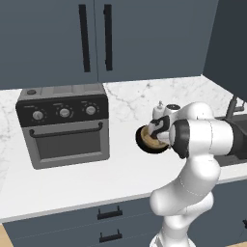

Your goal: Pick up the bowls on the counter and stack them on top of one another in the open cabinet. Place the smaller bowl on top of the larger bowl.

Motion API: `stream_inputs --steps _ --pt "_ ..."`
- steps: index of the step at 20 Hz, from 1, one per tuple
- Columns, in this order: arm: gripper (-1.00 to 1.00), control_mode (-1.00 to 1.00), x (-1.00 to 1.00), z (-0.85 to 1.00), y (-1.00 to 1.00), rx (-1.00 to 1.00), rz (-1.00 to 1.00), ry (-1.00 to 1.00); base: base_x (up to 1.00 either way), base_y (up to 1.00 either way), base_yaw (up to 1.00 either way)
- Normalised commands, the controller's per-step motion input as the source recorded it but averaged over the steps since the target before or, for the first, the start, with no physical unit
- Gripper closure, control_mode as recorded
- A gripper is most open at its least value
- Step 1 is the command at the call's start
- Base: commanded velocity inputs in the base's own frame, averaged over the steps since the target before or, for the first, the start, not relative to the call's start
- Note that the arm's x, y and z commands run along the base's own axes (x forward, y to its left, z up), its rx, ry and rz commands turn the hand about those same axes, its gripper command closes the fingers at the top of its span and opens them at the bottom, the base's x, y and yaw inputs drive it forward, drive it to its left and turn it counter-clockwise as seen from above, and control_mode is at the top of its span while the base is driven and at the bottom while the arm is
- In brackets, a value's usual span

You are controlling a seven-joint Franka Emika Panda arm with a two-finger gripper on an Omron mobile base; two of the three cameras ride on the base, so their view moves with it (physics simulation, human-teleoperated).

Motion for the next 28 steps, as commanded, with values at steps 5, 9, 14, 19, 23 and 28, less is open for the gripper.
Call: stream_inputs --steps 5,9,14,19,23,28 --pt "1.0 -1.0 -0.36 0.02 0.0 0.0 0.0 -0.01 0.0 0.0 0.0" --pt "1.0 -1.0 -0.79 0.04 0.0 -0.01 0.0 -0.04 0.0 0.0 0.0" --pt "1.0 -1.0 -0.7 0.15 0.0 -0.01 0.0 -0.02 0.0 0.0 0.0" --pt "1.0 -1.0 -0.8 0.53 0.0 0.0 0.0 -0.01 0.0 0.0 0.0" --pt "1.0 -1.0 -0.88 0.94 0.02 0.0 0.01 -0.01 0.0 0.0 0.0" --pt "1.0 -1.0 -0.99 0.97 0.03 -0.03 0.07 0.0 0.0 0.0 0.0"
